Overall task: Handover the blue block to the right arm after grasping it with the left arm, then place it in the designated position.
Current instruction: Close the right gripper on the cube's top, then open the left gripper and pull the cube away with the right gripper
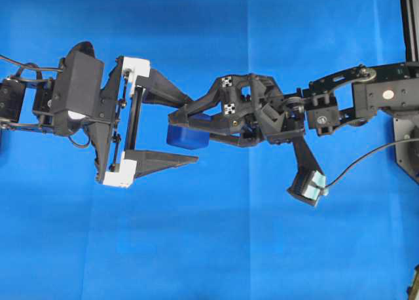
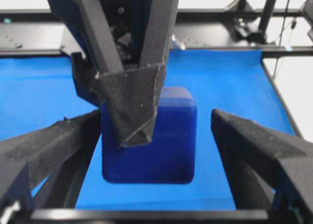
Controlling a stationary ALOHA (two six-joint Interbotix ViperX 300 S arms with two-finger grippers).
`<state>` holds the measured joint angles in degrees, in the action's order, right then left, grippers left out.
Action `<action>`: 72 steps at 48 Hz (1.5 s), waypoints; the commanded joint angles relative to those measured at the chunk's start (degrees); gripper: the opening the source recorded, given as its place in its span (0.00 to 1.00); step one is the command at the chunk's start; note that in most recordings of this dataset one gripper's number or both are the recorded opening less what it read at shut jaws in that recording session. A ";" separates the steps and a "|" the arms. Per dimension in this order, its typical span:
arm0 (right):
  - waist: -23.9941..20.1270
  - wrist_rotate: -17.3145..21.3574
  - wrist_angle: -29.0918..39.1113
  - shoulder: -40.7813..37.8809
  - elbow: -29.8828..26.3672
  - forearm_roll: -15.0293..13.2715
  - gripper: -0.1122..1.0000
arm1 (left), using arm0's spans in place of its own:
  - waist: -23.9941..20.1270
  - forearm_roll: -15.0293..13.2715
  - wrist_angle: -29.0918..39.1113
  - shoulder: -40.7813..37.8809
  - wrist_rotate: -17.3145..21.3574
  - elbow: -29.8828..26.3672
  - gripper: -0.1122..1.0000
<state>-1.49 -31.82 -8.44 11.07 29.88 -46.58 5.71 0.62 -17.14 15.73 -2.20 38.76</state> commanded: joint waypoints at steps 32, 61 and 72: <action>-1.05 2.90 3.60 14.94 10.55 1.58 0.52 | 0.09 -0.18 0.00 2.64 0.09 0.62 0.94; -3.69 4.66 9.23 21.09 13.54 1.76 0.52 | 0.09 -0.18 0.00 3.43 0.09 1.14 0.94; -3.69 14.24 9.23 21.36 13.62 6.06 0.52 | 0.09 -0.18 0.00 3.43 0.09 1.14 0.94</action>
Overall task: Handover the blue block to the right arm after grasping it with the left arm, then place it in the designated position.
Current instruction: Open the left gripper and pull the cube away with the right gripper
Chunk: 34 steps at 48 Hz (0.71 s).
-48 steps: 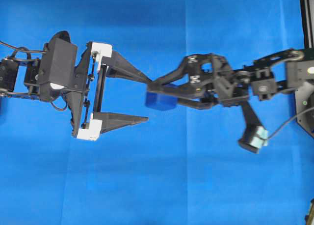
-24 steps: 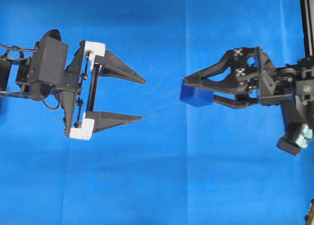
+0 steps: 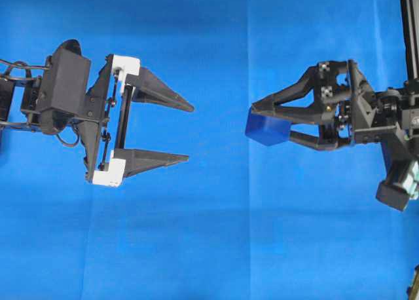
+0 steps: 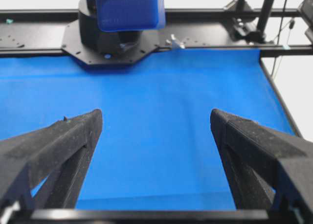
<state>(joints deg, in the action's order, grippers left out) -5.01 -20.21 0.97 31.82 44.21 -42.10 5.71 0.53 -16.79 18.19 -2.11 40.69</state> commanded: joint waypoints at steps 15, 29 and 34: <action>-0.18 24.17 -0.18 0.62 -0.70 5.27 0.52 | 0.09 -0.09 -0.26 0.88 0.09 -0.88 0.94; -0.79 47.20 1.14 0.70 -0.70 5.98 0.52 | 0.09 -0.09 -0.35 0.97 0.00 -0.79 0.94; -1.05 54.93 3.16 0.88 -0.70 5.89 0.52 | 0.09 -0.09 -0.26 0.97 0.09 -0.79 0.94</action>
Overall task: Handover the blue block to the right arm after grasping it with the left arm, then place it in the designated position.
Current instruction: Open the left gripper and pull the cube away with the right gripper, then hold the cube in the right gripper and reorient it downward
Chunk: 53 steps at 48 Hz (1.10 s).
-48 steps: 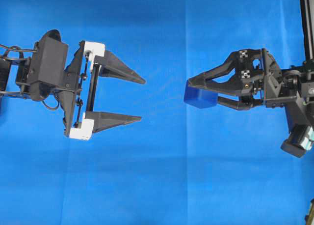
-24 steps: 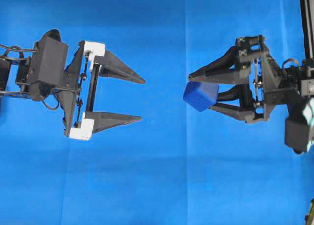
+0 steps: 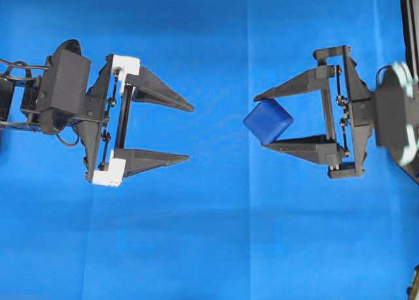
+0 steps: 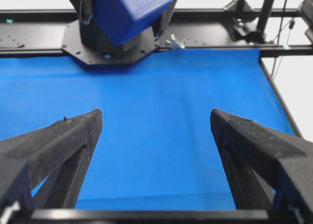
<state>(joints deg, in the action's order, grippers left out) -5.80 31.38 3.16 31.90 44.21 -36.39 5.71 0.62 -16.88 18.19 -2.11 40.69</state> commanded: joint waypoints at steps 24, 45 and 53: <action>-0.88 7.73 6.50 2.02 -0.70 0.26 0.52 | 0.18 -0.18 -0.18 0.62 0.44 -1.23 0.94; -1.23 7.73 6.59 2.02 -0.62 0.18 0.52 | 0.09 -0.18 -0.18 0.62 0.70 -1.32 0.94; -1.32 7.73 6.68 2.02 -0.62 0.18 0.52 | 0.09 -0.18 -0.18 0.53 0.70 -1.32 0.94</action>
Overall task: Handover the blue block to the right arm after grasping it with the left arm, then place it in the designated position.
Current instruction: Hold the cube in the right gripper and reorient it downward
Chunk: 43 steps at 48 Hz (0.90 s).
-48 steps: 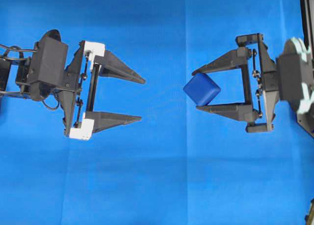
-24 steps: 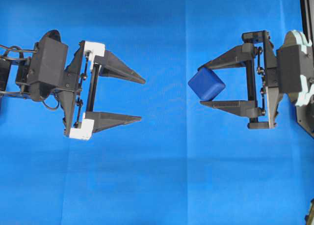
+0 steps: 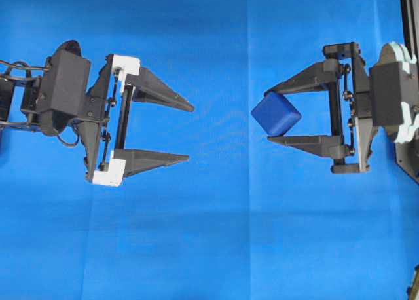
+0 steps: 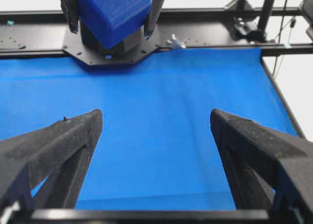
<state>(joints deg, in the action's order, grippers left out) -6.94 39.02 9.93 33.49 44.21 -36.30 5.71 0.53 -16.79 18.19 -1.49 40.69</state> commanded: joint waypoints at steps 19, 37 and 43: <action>-0.18 0.09 0.53 0.44 -0.62 0.09 0.52 | 0.09 -0.09 -0.35 0.53 0.09 -1.32 0.94; -0.26 0.09 0.79 0.44 -0.62 0.09 0.52 | 0.09 -0.09 -0.26 0.62 0.09 -1.32 0.94; -0.26 0.09 0.79 0.44 -0.62 0.18 0.52 | 0.09 -0.09 -0.26 0.53 0.09 -1.32 0.94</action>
<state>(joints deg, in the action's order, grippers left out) -7.12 39.11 10.90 33.57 44.21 -36.30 5.80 0.53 -16.79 18.19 -1.49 40.69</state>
